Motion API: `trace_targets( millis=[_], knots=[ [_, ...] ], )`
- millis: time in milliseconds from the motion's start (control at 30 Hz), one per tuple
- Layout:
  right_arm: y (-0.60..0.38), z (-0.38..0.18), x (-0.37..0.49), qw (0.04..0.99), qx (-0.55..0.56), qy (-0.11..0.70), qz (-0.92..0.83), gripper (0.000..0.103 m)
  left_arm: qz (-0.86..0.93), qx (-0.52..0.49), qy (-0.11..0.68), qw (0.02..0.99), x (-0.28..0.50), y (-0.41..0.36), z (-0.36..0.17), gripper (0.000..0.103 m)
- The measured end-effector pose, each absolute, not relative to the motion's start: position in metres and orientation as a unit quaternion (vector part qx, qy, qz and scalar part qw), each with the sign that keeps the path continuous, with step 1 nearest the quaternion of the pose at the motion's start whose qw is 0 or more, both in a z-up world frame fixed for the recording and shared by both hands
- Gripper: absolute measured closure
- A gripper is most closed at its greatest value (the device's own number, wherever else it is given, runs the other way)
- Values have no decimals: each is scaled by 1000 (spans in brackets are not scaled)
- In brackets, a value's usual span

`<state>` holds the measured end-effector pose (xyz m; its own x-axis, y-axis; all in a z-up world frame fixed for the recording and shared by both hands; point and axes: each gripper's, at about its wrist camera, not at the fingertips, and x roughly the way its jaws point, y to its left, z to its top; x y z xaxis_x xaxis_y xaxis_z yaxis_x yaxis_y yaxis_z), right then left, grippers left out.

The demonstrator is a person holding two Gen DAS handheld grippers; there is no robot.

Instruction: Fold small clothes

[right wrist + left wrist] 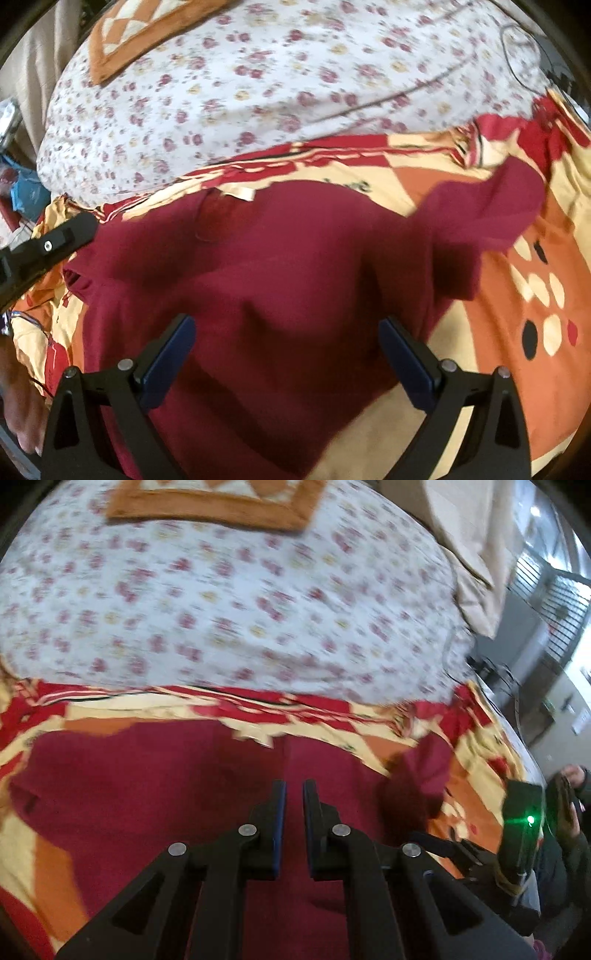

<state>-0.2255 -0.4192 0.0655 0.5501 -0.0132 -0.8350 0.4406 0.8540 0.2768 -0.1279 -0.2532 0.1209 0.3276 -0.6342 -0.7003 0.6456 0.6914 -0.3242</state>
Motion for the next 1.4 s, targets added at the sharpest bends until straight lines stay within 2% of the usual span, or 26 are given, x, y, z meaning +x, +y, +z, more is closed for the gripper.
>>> trace_targets(
  millis=[133,267,333,400,533,600,767,833,867,900,933,967,1000,1233,1400],
  knots=[
    [-432,62,-238,843,258,451,-137,2,-387,30,437,811,-137,-263,111,103],
    [-427,72,-234,853,268,435,-106,2,-354,13,441,824,-123,-225,117,103],
    [-418,79,-224,861,271,424,-73,2,-322,13,433,842,-115,-197,119,95],
    [-405,85,-208,867,266,420,-38,5,-274,22,430,860,-106,-171,114,94],
    [-374,89,-165,880,225,419,1,10,-191,20,455,870,-87,-123,87,93],
    [-362,82,-144,876,215,432,18,17,-154,6,478,865,-78,-103,65,93],
    [-353,52,-100,863,182,471,-29,18,-134,-19,503,854,-73,-82,32,93],
    [-357,38,-87,857,187,479,-36,27,-131,-25,505,853,-75,-81,27,93],
    [-358,30,-82,851,192,488,-30,44,-131,-31,502,854,-75,-80,26,93],
    [-357,24,-77,848,187,495,-33,56,-131,-34,500,855,-75,-79,26,93],
    [-356,24,-77,854,176,488,-41,63,-132,-34,499,856,-75,-79,26,93],
    [-355,27,-78,861,167,479,-43,91,-133,-34,497,857,-76,-80,25,93],
    [-355,32,-80,865,165,472,-36,99,-135,-35,496,857,-75,-79,25,93],
    [-368,102,-135,915,158,369,-35,99,-140,-59,491,858,-74,-74,24,93],
    [-411,120,-168,916,176,352,-85,99,-138,-53,488,860,-77,-74,25,93]
  ],
)
